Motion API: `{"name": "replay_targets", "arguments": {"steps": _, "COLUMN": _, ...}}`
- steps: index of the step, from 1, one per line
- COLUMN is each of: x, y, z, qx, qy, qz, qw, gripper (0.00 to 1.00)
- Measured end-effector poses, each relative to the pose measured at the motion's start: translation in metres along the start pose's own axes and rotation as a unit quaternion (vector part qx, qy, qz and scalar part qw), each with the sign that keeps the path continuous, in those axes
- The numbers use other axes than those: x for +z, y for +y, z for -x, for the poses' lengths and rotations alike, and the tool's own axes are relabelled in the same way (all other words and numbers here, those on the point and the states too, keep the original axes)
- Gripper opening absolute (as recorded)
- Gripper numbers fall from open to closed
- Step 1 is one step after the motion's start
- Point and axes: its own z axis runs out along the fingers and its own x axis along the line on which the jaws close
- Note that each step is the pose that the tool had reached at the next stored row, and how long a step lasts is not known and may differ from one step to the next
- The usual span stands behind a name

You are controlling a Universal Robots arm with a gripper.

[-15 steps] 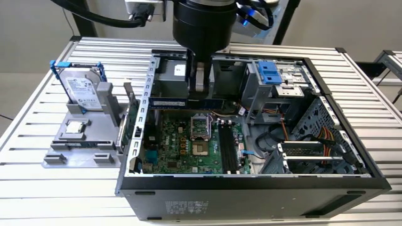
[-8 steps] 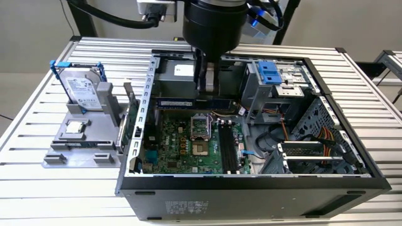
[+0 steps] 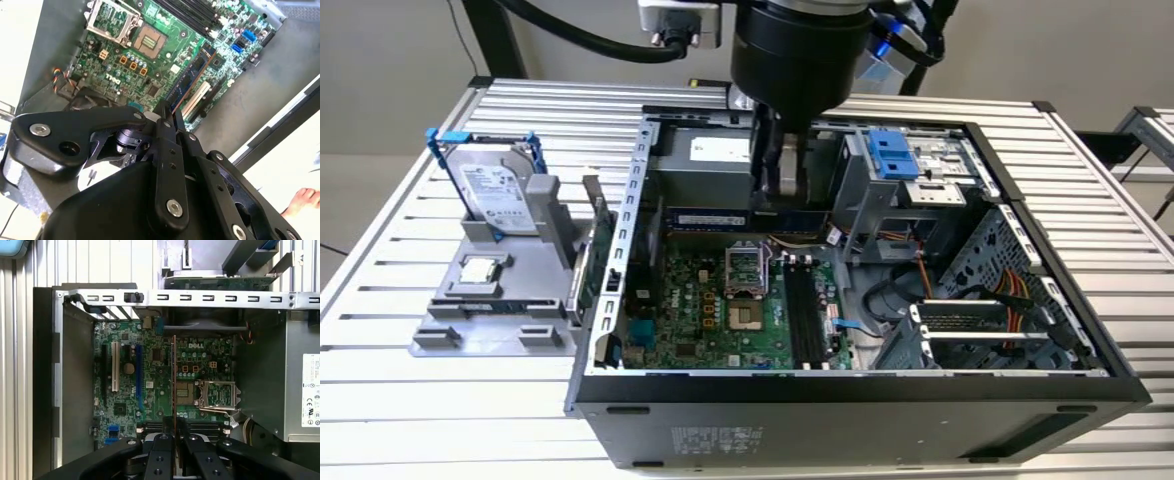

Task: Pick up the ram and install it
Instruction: 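Pick up the ram and move it above insertion slot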

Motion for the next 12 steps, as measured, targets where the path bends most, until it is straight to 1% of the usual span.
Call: {"name": "replay_targets", "arguments": {"steps": 12, "x": -0.0009, "y": -0.0175, "z": 0.0003, "qx": 0.000, "qy": 0.0000, "qz": 0.0000, "qw": 1.0000, "gripper": 0.00}}
